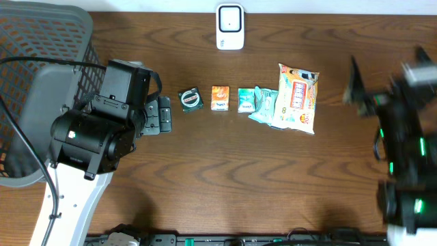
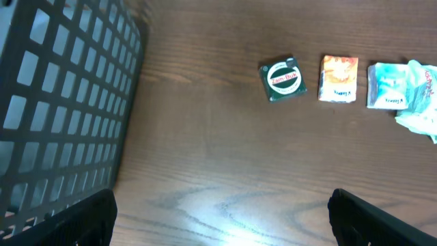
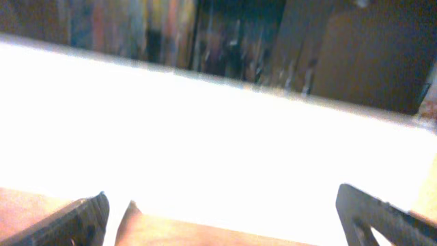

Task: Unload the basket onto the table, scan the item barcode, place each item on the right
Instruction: 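Reach the right gripper to the yellow wipe pack and grasp it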

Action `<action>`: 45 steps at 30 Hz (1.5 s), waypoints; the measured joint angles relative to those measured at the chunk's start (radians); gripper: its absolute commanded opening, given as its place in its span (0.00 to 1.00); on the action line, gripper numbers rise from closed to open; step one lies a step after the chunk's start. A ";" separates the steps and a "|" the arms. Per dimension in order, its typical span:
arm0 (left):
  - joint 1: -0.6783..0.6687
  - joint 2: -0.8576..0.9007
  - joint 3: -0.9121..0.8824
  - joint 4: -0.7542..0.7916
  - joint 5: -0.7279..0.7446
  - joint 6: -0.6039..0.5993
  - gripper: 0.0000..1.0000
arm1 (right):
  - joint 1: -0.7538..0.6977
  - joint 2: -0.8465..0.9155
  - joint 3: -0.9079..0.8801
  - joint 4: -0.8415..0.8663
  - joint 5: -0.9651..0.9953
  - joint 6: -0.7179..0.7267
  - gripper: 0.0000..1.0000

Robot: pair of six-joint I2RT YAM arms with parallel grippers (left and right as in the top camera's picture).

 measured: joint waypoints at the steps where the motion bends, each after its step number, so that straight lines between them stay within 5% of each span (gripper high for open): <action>1: 0.000 0.000 0.000 0.000 0.000 0.000 0.98 | 0.000 0.062 0.049 -0.066 -0.001 -0.019 0.99; 8: 0.000 0.000 0.000 0.000 0.000 0.000 0.98 | 0.000 0.420 0.332 -0.396 -0.015 -0.095 0.99; 21: 0.000 0.000 0.000 0.000 0.000 0.000 0.98 | 0.000 0.745 0.357 -0.694 -0.165 -0.084 0.99; 37: 0.000 0.000 0.000 0.000 0.000 0.000 0.98 | -0.043 0.920 0.357 -0.608 -0.136 0.099 0.99; 45: 0.000 0.000 0.000 0.000 0.000 0.000 0.98 | -0.137 0.975 0.358 -0.544 -0.273 0.154 0.99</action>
